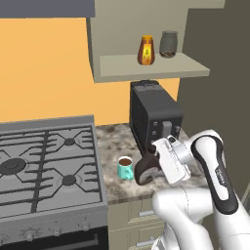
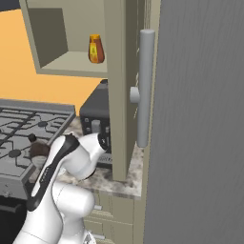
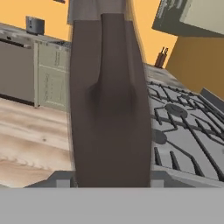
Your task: Pick the syrup bottle and honey bottle from the cabinet and place them next to the mug.
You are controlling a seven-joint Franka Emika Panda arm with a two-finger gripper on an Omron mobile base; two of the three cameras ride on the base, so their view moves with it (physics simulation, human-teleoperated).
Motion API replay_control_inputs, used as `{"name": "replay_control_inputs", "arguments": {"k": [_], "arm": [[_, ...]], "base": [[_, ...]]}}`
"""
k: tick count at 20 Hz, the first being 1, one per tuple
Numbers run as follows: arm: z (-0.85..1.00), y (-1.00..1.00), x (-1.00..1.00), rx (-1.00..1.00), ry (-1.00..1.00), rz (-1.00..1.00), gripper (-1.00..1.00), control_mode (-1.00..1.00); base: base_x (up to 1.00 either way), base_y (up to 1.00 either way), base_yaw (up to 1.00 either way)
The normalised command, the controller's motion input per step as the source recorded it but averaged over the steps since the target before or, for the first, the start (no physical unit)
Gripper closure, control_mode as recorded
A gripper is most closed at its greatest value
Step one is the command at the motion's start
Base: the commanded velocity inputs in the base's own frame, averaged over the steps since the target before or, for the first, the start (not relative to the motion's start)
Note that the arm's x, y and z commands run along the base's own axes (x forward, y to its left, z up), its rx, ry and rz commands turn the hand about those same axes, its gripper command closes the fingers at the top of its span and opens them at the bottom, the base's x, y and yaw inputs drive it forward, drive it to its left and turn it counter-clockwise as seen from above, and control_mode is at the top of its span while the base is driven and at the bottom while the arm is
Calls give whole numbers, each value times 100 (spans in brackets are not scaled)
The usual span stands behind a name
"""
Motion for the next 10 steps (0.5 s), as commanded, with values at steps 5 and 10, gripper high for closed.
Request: {"name": "replay_control_inputs", "arguments": {"k": [5,10], "arm": [[-5,11,-3,2,3,0,100,-100],[-3,0,-21,0,11,0,100,-100]], "base": [[0,0,0],[0,0,0]]}}
